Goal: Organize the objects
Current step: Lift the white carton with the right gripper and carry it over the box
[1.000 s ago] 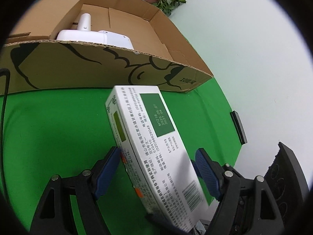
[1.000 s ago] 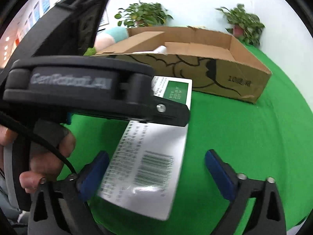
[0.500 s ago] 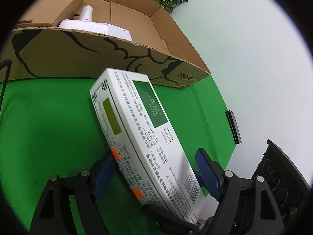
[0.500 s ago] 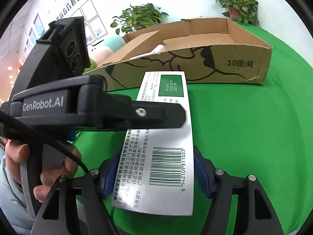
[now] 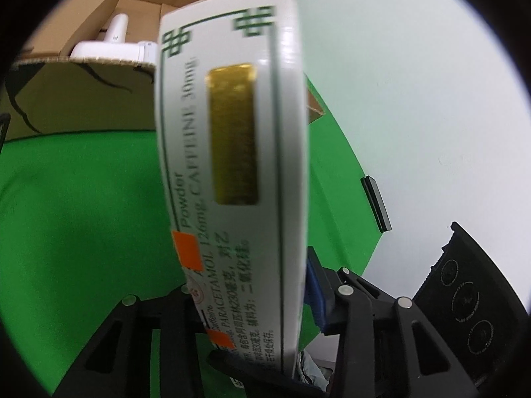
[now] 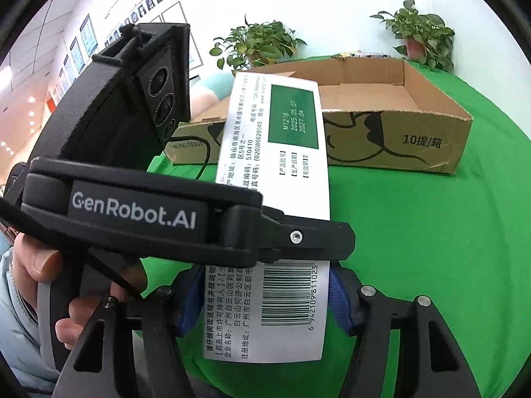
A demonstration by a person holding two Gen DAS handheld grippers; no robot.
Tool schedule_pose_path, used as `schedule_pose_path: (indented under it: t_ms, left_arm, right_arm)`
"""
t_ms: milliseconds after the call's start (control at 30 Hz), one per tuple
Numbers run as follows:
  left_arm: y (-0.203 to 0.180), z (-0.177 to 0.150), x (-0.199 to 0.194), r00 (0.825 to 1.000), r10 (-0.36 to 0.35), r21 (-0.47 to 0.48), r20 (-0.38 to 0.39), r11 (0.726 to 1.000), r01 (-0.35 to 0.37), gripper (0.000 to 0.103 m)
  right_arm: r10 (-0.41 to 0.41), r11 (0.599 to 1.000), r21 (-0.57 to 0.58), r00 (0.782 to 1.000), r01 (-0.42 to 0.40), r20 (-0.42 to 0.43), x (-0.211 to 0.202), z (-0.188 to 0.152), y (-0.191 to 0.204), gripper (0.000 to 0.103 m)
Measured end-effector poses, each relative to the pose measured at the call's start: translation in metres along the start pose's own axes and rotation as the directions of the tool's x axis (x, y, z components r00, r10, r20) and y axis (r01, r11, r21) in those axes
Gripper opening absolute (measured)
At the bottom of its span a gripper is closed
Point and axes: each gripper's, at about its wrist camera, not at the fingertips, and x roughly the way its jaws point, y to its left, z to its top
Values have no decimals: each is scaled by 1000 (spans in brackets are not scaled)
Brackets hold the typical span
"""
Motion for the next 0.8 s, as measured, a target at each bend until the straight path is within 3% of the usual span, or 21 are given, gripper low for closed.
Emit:
schedule_pose_path:
  t_ms: [400, 800]
  left_arm:
    - [-30, 14, -39, 996, 3, 108, 84, 994, -12, 38]
    - [-65, 70, -63, 987, 45, 202, 151, 977, -75, 38]
  right_arm:
    - [0, 999, -37, 992, 5, 123, -27, 15, 14, 60]
    - [18, 999, -47, 968, -6, 249, -44, 69, 6, 60]
